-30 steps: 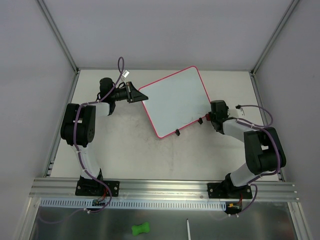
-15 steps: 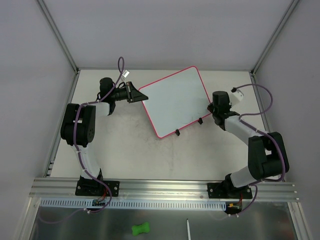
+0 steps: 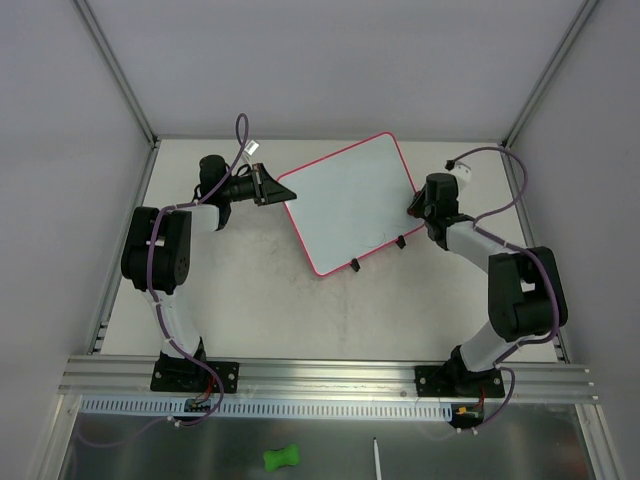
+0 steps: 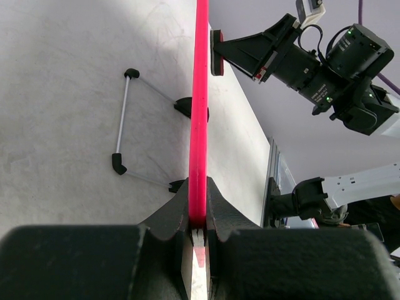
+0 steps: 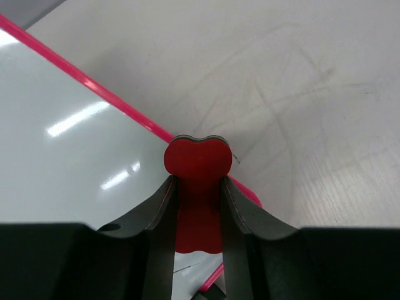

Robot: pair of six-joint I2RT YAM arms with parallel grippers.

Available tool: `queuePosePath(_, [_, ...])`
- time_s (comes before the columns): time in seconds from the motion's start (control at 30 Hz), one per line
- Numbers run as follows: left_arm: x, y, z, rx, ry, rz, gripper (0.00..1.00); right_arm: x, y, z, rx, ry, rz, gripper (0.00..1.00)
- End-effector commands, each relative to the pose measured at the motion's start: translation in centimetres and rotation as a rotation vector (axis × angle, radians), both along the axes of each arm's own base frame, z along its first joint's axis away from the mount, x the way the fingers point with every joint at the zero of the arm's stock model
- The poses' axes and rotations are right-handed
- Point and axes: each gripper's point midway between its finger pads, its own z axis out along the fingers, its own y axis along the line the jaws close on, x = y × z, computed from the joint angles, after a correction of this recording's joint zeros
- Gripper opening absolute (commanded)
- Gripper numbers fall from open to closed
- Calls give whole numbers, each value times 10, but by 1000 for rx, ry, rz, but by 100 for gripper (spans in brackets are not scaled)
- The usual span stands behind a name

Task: Erase the whiteboard

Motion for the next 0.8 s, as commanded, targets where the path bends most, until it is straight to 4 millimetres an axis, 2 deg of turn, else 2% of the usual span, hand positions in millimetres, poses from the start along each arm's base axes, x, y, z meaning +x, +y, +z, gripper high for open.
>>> queuePosePath(0.0, [-10,-2,7,12,-37,-47,0,10,-8,0,112,-47,-13,0])
queuePosePath(0.23, [-11,-2,6,12,-37,-49,0,-1,-13,-34,242,33,-51,0])
queuePosePath(0.3, [-10,-2,7,13,-41,-49,0,-6,-7,-41,274,56,-34,0])
queuePosePath(0.6, [-10,-2,6,15,-37,-48,0,-19,2,-49,300,78,-25,0])
queuePosePath(0.77, [-11,-3,6,15,-38,-51,0,-41,8,-60,319,93,-55,0])
